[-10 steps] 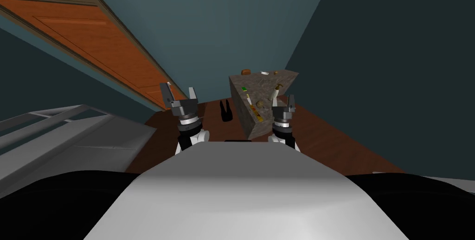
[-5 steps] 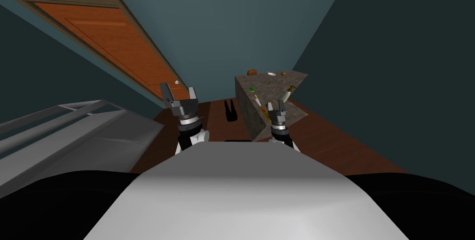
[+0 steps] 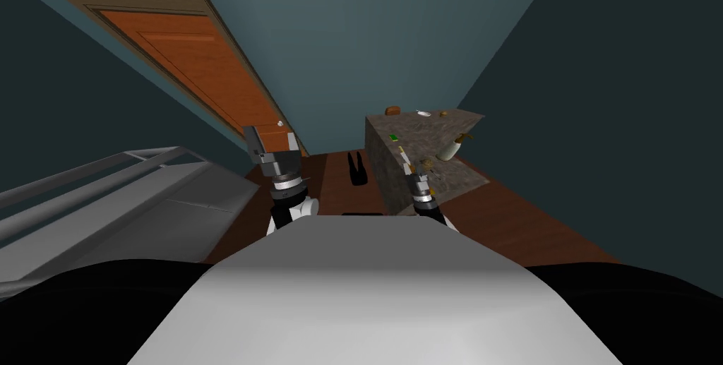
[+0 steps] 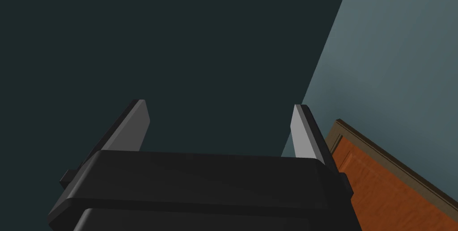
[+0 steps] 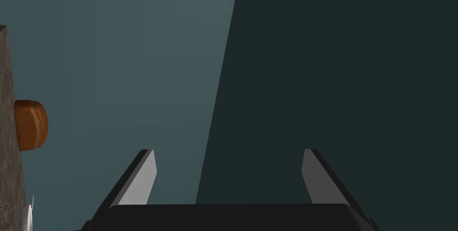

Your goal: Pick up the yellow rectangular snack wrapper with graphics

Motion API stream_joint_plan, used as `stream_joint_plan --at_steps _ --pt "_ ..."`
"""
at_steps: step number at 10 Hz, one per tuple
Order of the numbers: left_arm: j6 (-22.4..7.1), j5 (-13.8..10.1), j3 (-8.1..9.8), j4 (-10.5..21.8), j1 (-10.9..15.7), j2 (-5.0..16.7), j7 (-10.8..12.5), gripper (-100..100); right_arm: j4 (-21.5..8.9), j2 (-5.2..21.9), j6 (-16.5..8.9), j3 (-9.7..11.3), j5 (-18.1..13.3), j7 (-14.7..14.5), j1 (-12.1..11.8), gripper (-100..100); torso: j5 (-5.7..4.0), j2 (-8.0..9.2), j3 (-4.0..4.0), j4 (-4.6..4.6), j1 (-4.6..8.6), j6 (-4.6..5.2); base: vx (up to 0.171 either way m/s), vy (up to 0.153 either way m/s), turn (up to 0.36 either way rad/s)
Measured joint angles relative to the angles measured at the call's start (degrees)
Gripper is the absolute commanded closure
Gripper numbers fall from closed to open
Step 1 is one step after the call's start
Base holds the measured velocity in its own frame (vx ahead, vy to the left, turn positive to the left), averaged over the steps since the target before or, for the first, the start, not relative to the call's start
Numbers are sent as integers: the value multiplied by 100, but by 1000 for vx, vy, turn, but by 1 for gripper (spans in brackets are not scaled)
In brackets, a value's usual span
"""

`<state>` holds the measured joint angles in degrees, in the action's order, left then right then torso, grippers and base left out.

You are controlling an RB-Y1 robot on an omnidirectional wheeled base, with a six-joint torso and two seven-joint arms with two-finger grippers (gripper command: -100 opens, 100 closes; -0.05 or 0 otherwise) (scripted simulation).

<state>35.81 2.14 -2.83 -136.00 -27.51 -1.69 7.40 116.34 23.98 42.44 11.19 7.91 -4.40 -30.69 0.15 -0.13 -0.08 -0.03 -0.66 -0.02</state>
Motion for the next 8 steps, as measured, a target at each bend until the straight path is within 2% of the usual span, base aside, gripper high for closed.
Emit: stream_joint_plan --at_steps 4,7,8 --pt "0 0 0 0 0 0 0 0 -477 563 156 228 77 -257 -15 -100 0 -3 -2 0 0 0 48 169 100" --pt "0 0 1 -1 0 0 0 0 -771 1034 296 368 131 -421 -124 -100 2 9 5 2 8 4 41 168 116" --pt "0 0 0 0 0 0 0 0 -953 1185 365 470 133 -503 -152 -100 0 13 7 2 6 2 43 146 63"
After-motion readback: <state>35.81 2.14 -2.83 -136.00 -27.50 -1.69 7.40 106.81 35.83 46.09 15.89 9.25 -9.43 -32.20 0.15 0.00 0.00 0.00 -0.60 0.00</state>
